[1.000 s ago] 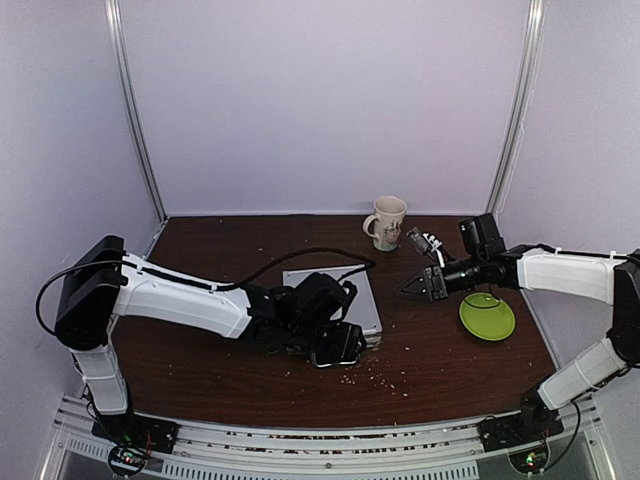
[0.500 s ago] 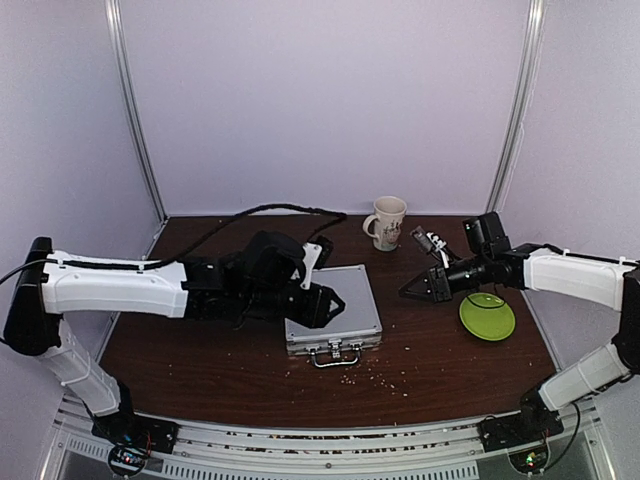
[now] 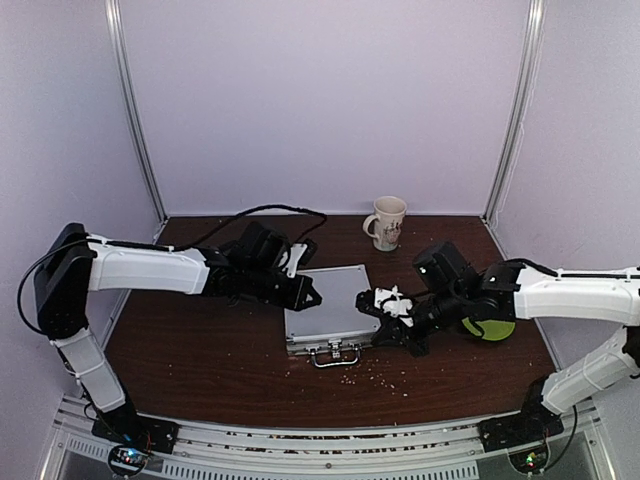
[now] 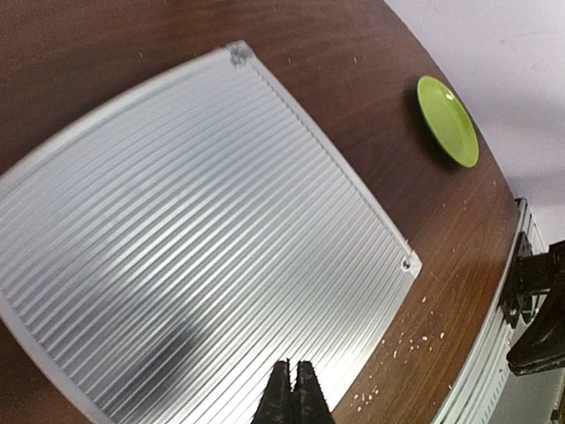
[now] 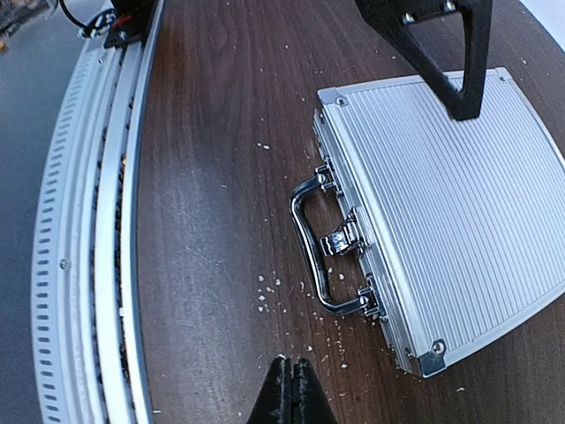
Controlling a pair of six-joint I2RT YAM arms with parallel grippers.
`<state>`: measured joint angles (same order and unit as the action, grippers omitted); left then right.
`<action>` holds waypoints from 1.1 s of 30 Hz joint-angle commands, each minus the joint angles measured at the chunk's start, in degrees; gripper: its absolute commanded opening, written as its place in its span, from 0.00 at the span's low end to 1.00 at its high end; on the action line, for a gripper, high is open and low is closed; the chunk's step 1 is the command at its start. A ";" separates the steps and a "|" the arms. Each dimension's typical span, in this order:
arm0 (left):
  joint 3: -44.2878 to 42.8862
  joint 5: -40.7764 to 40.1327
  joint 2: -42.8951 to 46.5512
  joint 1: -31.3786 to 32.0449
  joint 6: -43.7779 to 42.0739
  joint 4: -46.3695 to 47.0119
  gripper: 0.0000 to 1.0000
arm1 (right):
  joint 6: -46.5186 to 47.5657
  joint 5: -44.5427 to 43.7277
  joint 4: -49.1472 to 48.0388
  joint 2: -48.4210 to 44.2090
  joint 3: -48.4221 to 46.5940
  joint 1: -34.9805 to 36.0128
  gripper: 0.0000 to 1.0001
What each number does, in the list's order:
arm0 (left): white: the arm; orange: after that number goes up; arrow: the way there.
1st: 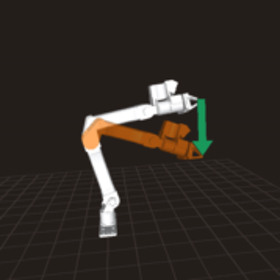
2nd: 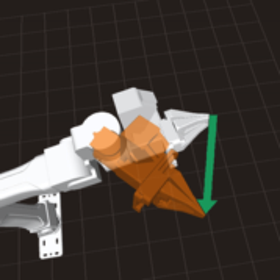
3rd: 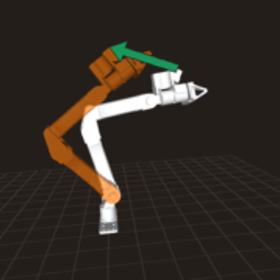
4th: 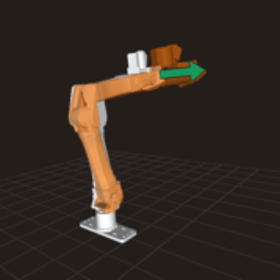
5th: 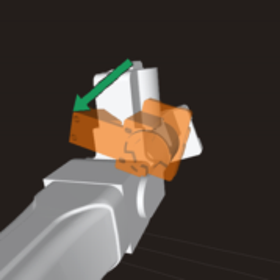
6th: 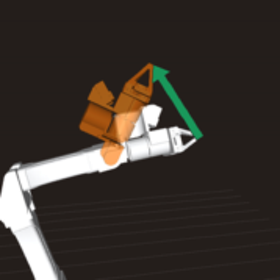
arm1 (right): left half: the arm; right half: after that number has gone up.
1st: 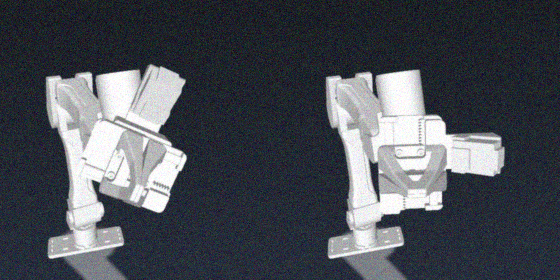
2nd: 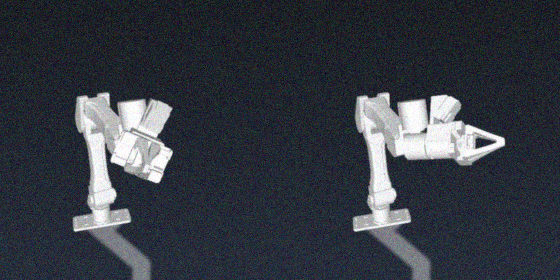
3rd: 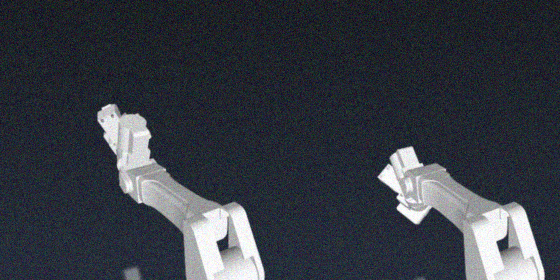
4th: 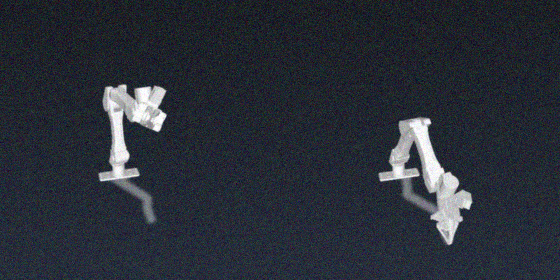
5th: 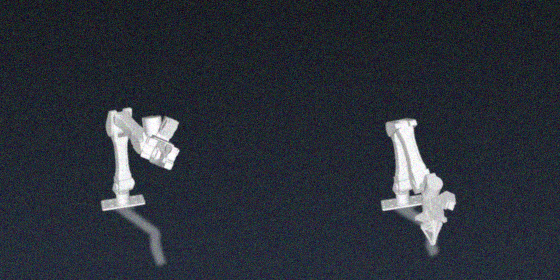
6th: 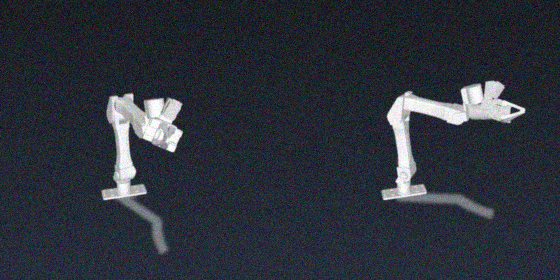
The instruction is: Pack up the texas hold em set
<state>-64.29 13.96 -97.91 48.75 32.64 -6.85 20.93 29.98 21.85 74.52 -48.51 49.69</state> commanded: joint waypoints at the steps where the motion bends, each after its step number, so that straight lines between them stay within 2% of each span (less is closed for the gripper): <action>1: -2.05 9.58 -4.56 -1.73 -0.40 3.47 0.00 | 6.81 -14.92 -1.47 4.68 -3.04 4.49 0.00; 6: -3.89 9.47 -7.56 -2.06 -0.54 0.11 0.00 | 9.88 -21.18 -2.04 11.54 -7.28 8.25 0.00; 16: -0.65 5.82 -9.23 -2.20 2.93 -1.06 0.00 | 13.06 -22.42 -1.89 21.24 -13.63 12.21 0.00; 33: 0.88 5.12 -8.70 -2.25 4.20 0.44 0.00 | 11.66 -26.40 0.06 29.66 -18.06 14.38 0.00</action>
<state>-64.79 21.19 -106.08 46.85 36.58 -5.17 33.61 5.91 20.82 102.74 -65.06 63.94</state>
